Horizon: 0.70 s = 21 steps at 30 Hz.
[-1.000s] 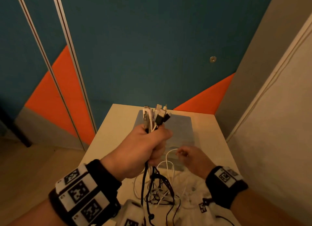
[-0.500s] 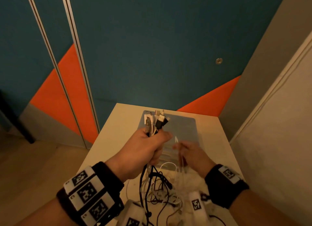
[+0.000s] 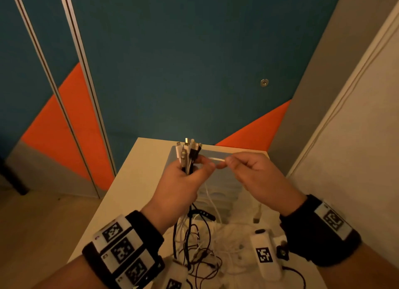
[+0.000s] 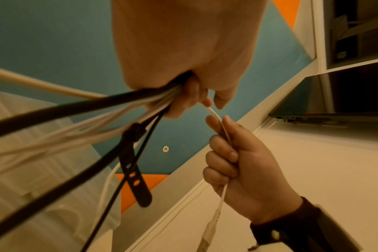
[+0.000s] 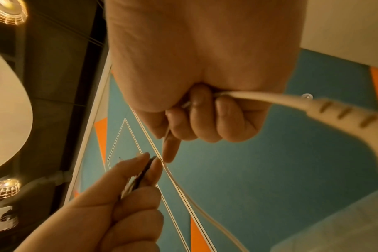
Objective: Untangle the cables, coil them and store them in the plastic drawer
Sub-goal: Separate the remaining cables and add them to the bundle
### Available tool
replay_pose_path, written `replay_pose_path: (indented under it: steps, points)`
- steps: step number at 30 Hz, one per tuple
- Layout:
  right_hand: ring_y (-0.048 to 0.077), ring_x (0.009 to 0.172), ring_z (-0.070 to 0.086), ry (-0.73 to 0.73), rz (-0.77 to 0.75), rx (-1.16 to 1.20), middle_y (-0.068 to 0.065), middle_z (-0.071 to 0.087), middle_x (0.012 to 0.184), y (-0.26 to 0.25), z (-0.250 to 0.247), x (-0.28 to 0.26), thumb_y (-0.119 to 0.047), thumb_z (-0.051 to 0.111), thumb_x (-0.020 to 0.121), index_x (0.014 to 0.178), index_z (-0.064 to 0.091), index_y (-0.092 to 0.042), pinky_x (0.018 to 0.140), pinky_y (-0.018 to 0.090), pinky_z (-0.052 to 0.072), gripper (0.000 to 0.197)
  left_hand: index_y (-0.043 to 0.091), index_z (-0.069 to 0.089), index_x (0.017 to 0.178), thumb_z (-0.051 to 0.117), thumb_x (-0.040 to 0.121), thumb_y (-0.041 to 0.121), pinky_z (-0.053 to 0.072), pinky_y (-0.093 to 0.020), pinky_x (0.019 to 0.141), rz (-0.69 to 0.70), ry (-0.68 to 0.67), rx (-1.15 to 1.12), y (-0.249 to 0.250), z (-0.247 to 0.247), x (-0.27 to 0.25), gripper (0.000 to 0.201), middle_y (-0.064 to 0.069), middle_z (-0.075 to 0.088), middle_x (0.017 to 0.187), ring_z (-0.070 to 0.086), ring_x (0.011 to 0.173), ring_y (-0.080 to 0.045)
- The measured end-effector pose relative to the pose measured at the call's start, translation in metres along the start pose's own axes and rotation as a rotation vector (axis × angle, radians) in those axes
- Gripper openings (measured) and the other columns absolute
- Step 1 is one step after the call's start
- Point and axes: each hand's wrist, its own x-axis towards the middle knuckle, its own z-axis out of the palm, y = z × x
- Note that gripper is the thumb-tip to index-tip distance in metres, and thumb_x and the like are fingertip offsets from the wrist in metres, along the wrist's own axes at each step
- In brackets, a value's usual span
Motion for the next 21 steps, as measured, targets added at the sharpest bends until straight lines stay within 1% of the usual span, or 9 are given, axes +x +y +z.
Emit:
replay_pose_path:
  steps: [2, 3, 5, 8, 11, 13, 16, 18, 21]
  points:
    - [-0.006, 0.055, 0.054, -0.019, -0.010, -0.060, -0.025, 0.058, 0.053, 0.001, -0.002, -0.004, -0.015, 0.052, 0.098, 0.090, 0.073, -0.013, 0.056, 0.010, 0.036, 0.023, 0.031, 0.071, 0.095, 0.070, 0.090, 0.024, 0.026, -0.032, 0.049, 0.051, 0.011, 0.012, 0.000, 0.001, 0.001, 0.008, 0.000, 0.041, 0.056, 0.030, 0.048, -0.018]
    - [-0.006, 0.064, 0.059, -0.027, -0.019, -0.071, -0.024, 0.065, 0.063, 0.001, -0.003, -0.006, -0.016, 0.053, 0.097, 0.090, 0.073, -0.016, 0.062, 0.010, 0.039, 0.022, 0.031, 0.070, 0.103, 0.071, 0.089, 0.026, 0.029, -0.030, 0.050, 0.060, 0.009, 0.036, -0.002, 0.001, 0.002, 0.014, -0.005, 0.045, 0.061, 0.034, 0.048, -0.015]
    - [-0.004, 0.075, 0.062, -0.036, -0.039, -0.075, -0.012, 0.072, 0.079, 0.006, -0.003, -0.009, -0.025, 0.055, 0.095, 0.091, 0.074, -0.019, 0.070, 0.018, 0.046, 0.020, 0.028, 0.072, 0.102, 0.073, 0.087, 0.031, 0.035, -0.027, 0.053, 0.069, -0.013, 0.126, -0.005, 0.003, 0.003, 0.015, -0.007, 0.057, 0.068, 0.041, 0.048, -0.008]
    - [0.004, 0.062, 0.053, -0.049, -0.016, -0.052, 0.002, 0.060, 0.066, 0.015, -0.007, -0.015, -0.024, 0.057, 0.093, 0.098, 0.070, -0.020, 0.059, 0.021, 0.041, 0.014, 0.023, 0.073, 0.087, 0.073, 0.085, 0.038, 0.041, -0.028, 0.058, 0.059, -0.044, 0.255, -0.009, 0.002, 0.005, 0.015, -0.006, 0.060, 0.065, 0.049, 0.055, -0.009]
    - [0.011, 0.049, 0.043, -0.100, 0.085, 0.056, 0.003, 0.044, 0.058, 0.026, -0.017, -0.026, -0.010, 0.054, 0.096, 0.109, 0.059, -0.029, 0.050, 0.023, 0.037, 0.024, 0.021, 0.069, 0.080, 0.070, 0.089, 0.034, 0.033, -0.028, 0.054, -0.005, 0.035, 0.213, -0.011, -0.007, 0.012, 0.016, 0.013, 0.043, 0.048, 0.037, 0.044, -0.007]
    - [0.017, 0.047, 0.047, -0.103, 0.099, 0.098, 0.006, 0.047, 0.056, 0.032, -0.025, -0.034, -0.003, 0.049, 0.097, 0.108, 0.054, -0.025, 0.050, 0.023, 0.040, 0.026, 0.018, 0.068, 0.085, 0.069, 0.090, 0.033, 0.029, -0.032, 0.056, -0.065, 0.117, 0.131, -0.013, -0.017, 0.019, 0.016, 0.014, 0.036, 0.049, 0.031, 0.046, -0.010]
    - [0.025, 0.054, 0.060, -0.053, 0.029, 0.257, 0.011, 0.060, 0.058, 0.027, -0.032, -0.043, -0.008, 0.051, 0.089, 0.092, 0.058, -0.019, 0.060, 0.026, 0.050, 0.014, 0.014, 0.066, 0.094, 0.067, 0.092, 0.032, 0.027, -0.029, 0.051, -0.119, 0.177, 0.073, -0.018, -0.028, 0.025, 0.018, 0.008, 0.033, 0.053, 0.028, 0.047, -0.012]
    - [0.028, 0.070, 0.068, -0.034, -0.012, 0.364, 0.013, 0.070, 0.074, 0.023, -0.034, -0.045, -0.010, 0.054, 0.083, 0.084, 0.065, -0.023, 0.070, 0.030, 0.056, 0.017, 0.017, 0.067, 0.096, 0.067, 0.092, 0.035, 0.029, -0.029, 0.050, -0.135, 0.179, 0.091, -0.023, -0.029, 0.027, 0.018, 0.008, 0.033, 0.052, 0.029, 0.047, -0.012]
    - [0.031, 0.109, 0.064, -0.134, -0.072, 0.541, 0.013, 0.068, 0.118, 0.015, -0.037, -0.040, -0.017, 0.062, 0.074, 0.102, 0.065, -0.025, 0.088, 0.036, 0.053, 0.029, 0.020, 0.068, 0.096, 0.067, 0.092, 0.037, 0.029, -0.030, 0.050, -0.155, 0.167, 0.090, -0.027, -0.021, 0.029, 0.018, 0.011, 0.032, 0.049, 0.029, 0.046, -0.012]
